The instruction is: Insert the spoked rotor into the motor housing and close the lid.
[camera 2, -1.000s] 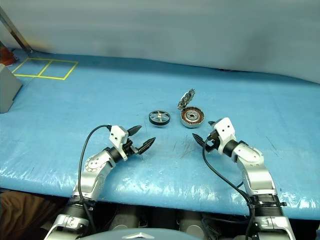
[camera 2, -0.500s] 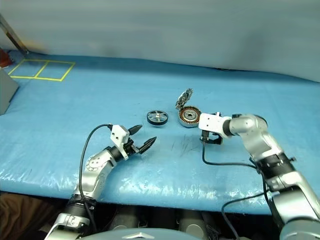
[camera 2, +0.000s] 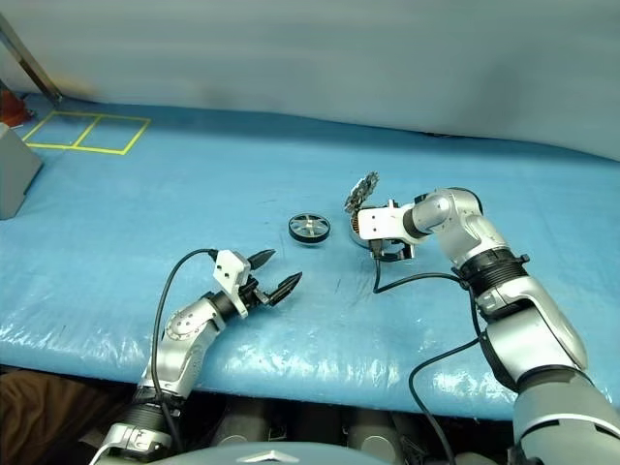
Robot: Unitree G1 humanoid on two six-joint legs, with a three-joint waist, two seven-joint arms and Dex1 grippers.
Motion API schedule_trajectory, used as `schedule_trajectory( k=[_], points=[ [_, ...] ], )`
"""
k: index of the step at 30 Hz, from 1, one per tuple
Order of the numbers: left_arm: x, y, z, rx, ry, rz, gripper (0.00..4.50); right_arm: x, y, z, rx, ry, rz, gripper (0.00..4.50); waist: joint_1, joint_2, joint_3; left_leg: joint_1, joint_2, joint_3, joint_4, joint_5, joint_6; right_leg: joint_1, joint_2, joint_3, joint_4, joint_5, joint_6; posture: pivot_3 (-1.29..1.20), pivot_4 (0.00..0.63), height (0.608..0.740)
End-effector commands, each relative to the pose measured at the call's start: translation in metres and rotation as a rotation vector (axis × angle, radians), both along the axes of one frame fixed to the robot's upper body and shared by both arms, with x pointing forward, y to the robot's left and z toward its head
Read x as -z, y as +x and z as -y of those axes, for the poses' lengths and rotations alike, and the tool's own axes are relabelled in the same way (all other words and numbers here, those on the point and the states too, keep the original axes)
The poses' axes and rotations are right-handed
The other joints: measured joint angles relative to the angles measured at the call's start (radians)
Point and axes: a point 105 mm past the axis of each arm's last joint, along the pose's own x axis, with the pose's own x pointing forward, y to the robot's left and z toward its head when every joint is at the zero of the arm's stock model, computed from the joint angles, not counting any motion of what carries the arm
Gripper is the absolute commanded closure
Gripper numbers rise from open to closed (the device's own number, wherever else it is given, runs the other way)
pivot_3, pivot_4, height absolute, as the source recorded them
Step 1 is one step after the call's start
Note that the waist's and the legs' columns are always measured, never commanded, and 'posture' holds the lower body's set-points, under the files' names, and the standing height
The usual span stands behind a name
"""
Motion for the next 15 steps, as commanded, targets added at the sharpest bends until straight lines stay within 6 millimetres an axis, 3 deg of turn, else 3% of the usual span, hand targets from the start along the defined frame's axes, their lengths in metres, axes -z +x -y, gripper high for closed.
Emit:
schedule_trajectory(
  k=[1,12,15],
  points=[
    [-0.012,0.000,0.001,0.007,-0.005,0.044,0.00,-0.003,0.004,0.002,-0.005,-0.006,0.004,0.01,-0.001,0.000,0.000,0.000,0.000,0.000,0.000,0.000,0.000,0.000,0.000,0.000,0.000,0.000,0.000,0.00,0.150,0.740],
    [-0.013,-0.001,0.002,-0.002,-0.008,0.046,0.00,0.014,0.010,0.001,0.028,-0.001,-0.054,0.01,-0.007,0.000,0.000,0.005,0.000,0.002,0.000,0.000,-0.001,0.003,-0.001,0.000,0.001,-0.001,-0.004,0.00,0.150,0.740],
    [-0.013,-0.001,0.002,-0.009,-0.009,0.049,0.00,0.018,0.010,0.004,0.034,-0.018,-0.071,0.89,-0.006,0.001,0.000,0.005,0.000,0.002,0.000,0.001,0.000,0.003,-0.002,0.000,0.002,-0.001,-0.005,0.00,0.150,0.740]
  ],
)
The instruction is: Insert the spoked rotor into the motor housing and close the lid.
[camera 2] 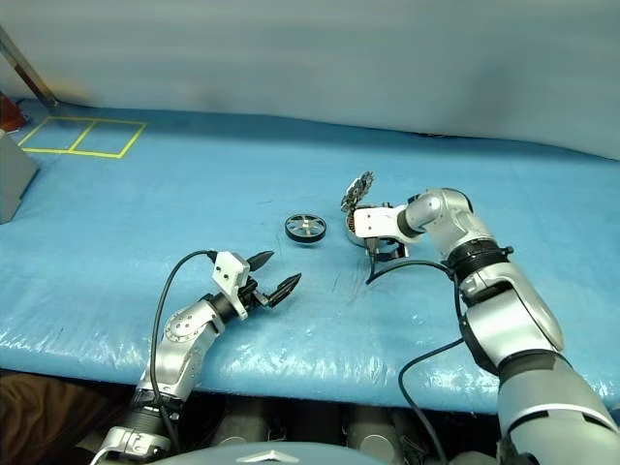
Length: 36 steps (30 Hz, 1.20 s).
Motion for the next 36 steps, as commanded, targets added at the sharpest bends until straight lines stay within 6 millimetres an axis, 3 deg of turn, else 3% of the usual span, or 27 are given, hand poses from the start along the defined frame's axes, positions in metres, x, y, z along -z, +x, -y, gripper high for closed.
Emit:
schedule_trajectory(
  k=[1,2,4,8,9,15,25,36],
  points=[
    [-0.013,0.000,0.002,0.000,-0.010,0.050,0.00,0.008,-0.001,0.006,0.013,-0.032,-0.024,1.23,0.001,0.000,0.000,0.000,0.000,0.000,0.000,0.000,0.000,0.000,0.000,0.000,0.000,0.000,0.000,0.00,0.150,0.740],
    [-0.013,0.000,0.002,-0.001,-0.010,0.051,0.00,0.008,-0.001,0.006,0.013,-0.029,-0.018,1.48,0.002,0.000,0.000,0.000,0.000,0.000,0.000,0.000,0.000,0.000,0.000,0.000,0.000,0.000,0.000,0.00,0.150,0.740],
    [-0.014,0.000,0.002,-0.004,-0.012,0.053,0.00,0.009,-0.002,0.006,0.005,-0.036,-0.020,1.48,0.004,0.000,0.000,0.000,0.000,0.000,0.000,0.000,0.000,0.000,-0.001,0.000,0.000,0.000,0.000,0.00,0.150,0.740],
    [-0.014,0.001,0.004,-0.004,-0.015,0.053,0.00,0.010,-0.004,0.010,-0.004,-0.032,0.005,2.36,0.004,0.000,0.000,-0.001,0.000,0.000,-0.001,0.000,0.000,0.000,-0.002,-0.001,0.000,0.000,0.000,0.00,0.150,0.740],
    [-0.014,0.001,0.004,-0.003,-0.015,0.053,0.00,0.009,-0.004,0.010,-0.005,-0.023,0.014,2.40,0.004,0.000,0.000,-0.001,0.000,0.000,-0.001,0.000,0.000,0.000,-0.002,-0.002,0.000,0.000,0.000,0.00,0.150,0.740],
    [-0.013,0.002,0.005,-0.003,-0.016,0.053,0.00,0.011,-0.024,0.006,-0.007,0.074,0.010,2.40,0.008,0.000,0.000,-0.001,0.000,-0.001,-0.002,0.000,0.000,0.000,-0.002,-0.003,-0.001,0.001,0.002,0.00,0.150,0.740],
    [-0.012,0.002,0.004,-0.002,-0.008,0.052,0.00,-0.004,-0.075,-0.030,0.191,0.416,-0.045,2.40,0.004,0.000,0.000,-0.002,0.000,-0.003,-0.003,-0.001,0.000,-0.001,-0.002,-0.005,-0.001,0.000,0.001,0.00,0.150,0.740],
    [-0.005,-0.007,-0.013,0.036,0.076,0.043,0.00,0.003,-0.126,-0.077,0.421,0.649,-0.175,2.40,0.003,0.000,0.000,-0.003,0.000,-0.005,-0.003,-0.001,-0.002,-0.002,-0.002,-0.007,-0.002,-0.004,-0.005,0.00,0.150,0.740]
  ],
)
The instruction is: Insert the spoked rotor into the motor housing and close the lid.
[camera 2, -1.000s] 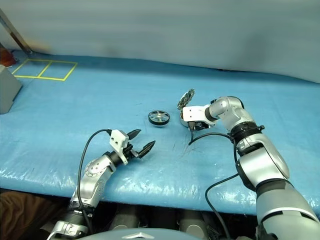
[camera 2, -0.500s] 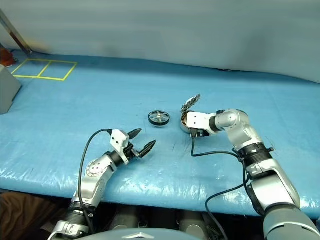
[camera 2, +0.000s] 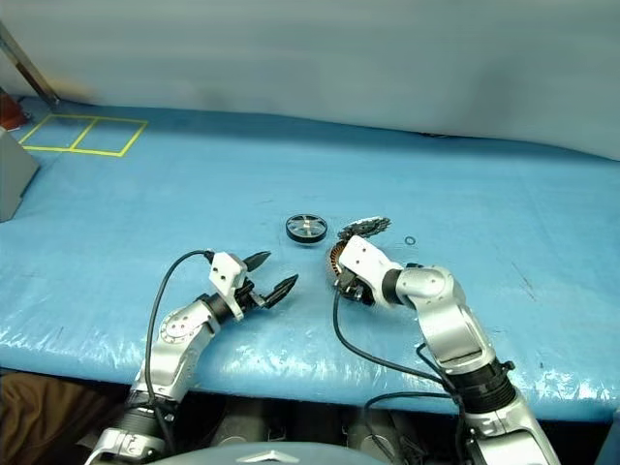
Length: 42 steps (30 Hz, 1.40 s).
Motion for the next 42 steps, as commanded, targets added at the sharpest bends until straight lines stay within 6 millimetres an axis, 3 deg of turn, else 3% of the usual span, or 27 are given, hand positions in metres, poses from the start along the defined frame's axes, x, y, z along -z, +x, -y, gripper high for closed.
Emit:
schedule_trajectory(
  k=[1,7,14,21,27,32,37,42],
  points=[
    [-0.008,-0.005,-0.003,0.038,0.031,0.044,0.00,-0.003,-0.017,-0.022,0.004,0.083,-0.047,2.40,0.000,0.000,0.000,0.000,0.000,0.000,0.000,0.000,0.000,0.000,0.000,0.000,0.000,0.000,0.000,0.00,0.150,0.740],
    [-0.010,-0.016,-0.002,0.123,0.042,0.072,0.00,-0.003,-0.030,-0.035,0.029,0.131,-0.096,2.40,0.000,0.000,0.000,0.000,0.000,-0.002,0.000,-0.003,-0.006,-0.004,-0.001,-0.002,-0.001,-0.001,-0.001,0.00,0.150,0.740],
    [-0.011,-0.017,-0.003,0.153,0.059,0.086,0.00,0.002,-0.031,-0.046,0.070,0.188,-0.161,2.40,-0.003,-0.001,0.000,0.000,0.000,-0.002,0.000,-0.003,-0.006,-0.003,0.000,-0.002,-0.001,-0.001,-0.001,0.00,0.150,0.740],
    [-0.014,-0.015,-0.006,0.156,0.069,0.096,0.00,-0.007,-0.032,-0.055,0.071,0.253,-0.173,0.10,0.000,-0.001,0.000,-0.001,0.000,-0.002,-0.001,-0.002,-0.003,-0.004,0.000,-0.002,-0.001,-0.001,0.000,0.00,0.150,0.740],
    [-0.013,-0.015,-0.006,0.165,0.071,0.094,0.00,-0.035,-0.027,-0.054,0.134,0.463,-0.219,0.04,0.000,-0.001,0.000,-0.013,-0.001,-0.002,0.001,0.000,0.000,-0.010,-0.001,-0.002,0.000,0.003,0.007,0.00,0.150,0.740],
    [-0.014,-0.017,-0.005,0.180,0.063,0.088,0.00,-0.050,-0.023,-0.033,0.192,0.580,-0.230,0.04,0.001,-0.001,0.000,-0.013,-0.001,-0.002,0.001,0.000,0.000,-0.010,0.000,-0.002,-0.001,0.003,0.007,0.00,0.150,0.740],
    [-0.014,-0.018,-0.004,0.203,0.026,0.065,0.00,-0.041,-0.017,0.015,0.293,0.513,-0.156,0.04,0.002,0.000,0.000,-0.013,-0.001,-0.002,0.001,-0.001,0.000,-0.010,-0.001,-0.002,-0.002,0.001,0.004,0.00,0.150,0.740],
    [-0.018,-0.019,0.000,0.236,-0.002,0.064,0.00,-0.019,0.012,0.073,0.487,0.371,0.063,0.04,-0.004,0.000,0.000,-0.012,-0.002,-0.002,0.001,0.000,0.000,-0.009,0.001,-0.001,-0.001,0.000,0.003,0.00,0.150,0.740]
  ],
)
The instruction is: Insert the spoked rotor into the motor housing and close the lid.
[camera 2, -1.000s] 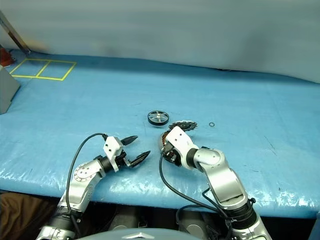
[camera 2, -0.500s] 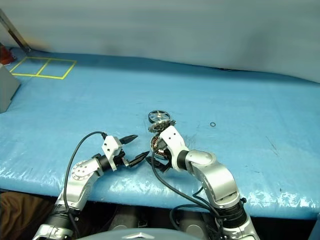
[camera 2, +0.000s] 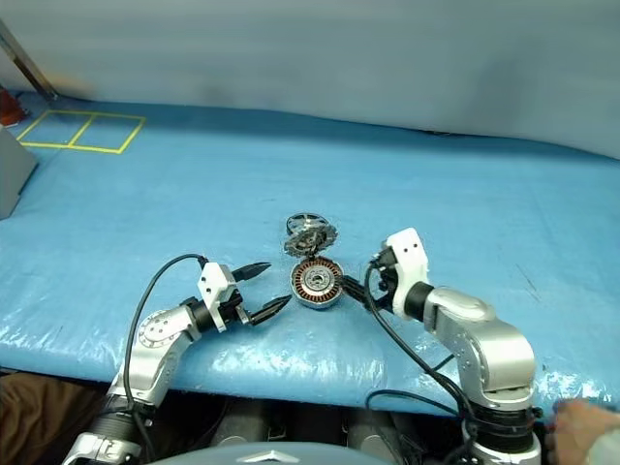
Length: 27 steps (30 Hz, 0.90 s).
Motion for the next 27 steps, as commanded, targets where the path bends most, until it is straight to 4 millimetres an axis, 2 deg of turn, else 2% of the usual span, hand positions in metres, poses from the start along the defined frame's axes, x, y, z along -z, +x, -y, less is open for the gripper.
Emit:
schedule_trajectory(
  k=[1,3,8,11,18,19,21,27],
  points=[
    [-0.014,0.001,0.005,0.027,-0.032,0.044,0.00,0.012,0.027,0.038,0.174,-0.130,0.141,0.04,-0.001,0.000,0.000,0.000,0.000,0.000,0.000,0.000,0.000,0.000,0.001,0.000,0.000,0.000,0.001,0.00,0.150,0.740],
    [-0.015,0.002,0.005,0.027,-0.031,0.049,0.00,0.027,0.038,0.053,0.242,-0.186,0.152,0.04,0.002,0.000,0.000,0.000,0.000,0.000,0.000,0.001,-0.001,0.000,0.002,0.000,0.000,0.001,0.001,0.00,0.150,0.740],
    [-0.015,0.003,0.006,0.027,-0.039,0.052,0.00,0.051,0.063,0.075,0.423,-0.158,0.107,0.04,-0.002,0.000,0.000,0.000,0.001,0.002,0.001,0.001,0.000,-0.001,0.007,0.003,0.001,0.004,0.006,0.00,0.150,0.740],
    [-0.016,0.003,0.006,0.024,-0.048,0.059,0.00,0.057,0.078,0.079,0.462,-0.136,0.108,0.04,0.000,0.000,0.000,0.001,0.001,0.002,0.001,0.002,0.000,0.000,0.009,0.005,0.001,0.005,0.008,0.00,0.150,0.740],
    [-0.017,0.003,0.005,0.002,-0.049,0.073,0.00,0.067,0.094,0.083,0.484,-0.124,0.070,0.04,0.000,0.000,0.000,0.002,0.001,0.002,0.002,0.002,0.001,0.001,0.009,0.009,0.001,0.005,0.008,0.00,0.150,0.740],
    [-0.017,0.003,0.004,-0.003,-0.049,0.075,0.00,0.068,0.093,0.083,0.488,-0.115,0.058,0.42,0.001,0.000,0.000,0.002,0.001,0.003,0.002,0.002,0.001,0.002,0.008,0.009,0.001,0.005,0.008,0.00,0.150,0.740],
    [-0.017,0.002,0.003,-0.010,-0.050,0.076,0.00,0.071,0.091,0.083,0.496,-0.091,0.033,0.92,0.001,0.000,-0.001,0.003,0.001,0.002,0.002,0.002,0.001,0.003,0.007,0.009,0.001,0.005,0.008,0.00,0.150,0.740],
    [-0.013,-0.001,0.002,-0.011,-0.046,0.064,0.00,0.083,0.075,0.087,0.519,-0.069,-0.024,2.97,0.002,0.000,-0.002,0.004,0.002,0.002,0.001,0.002,0.001,0.004,0.007,0.009,0.000,0.005,0.008,0.00,0.150,0.740]
  ],
)
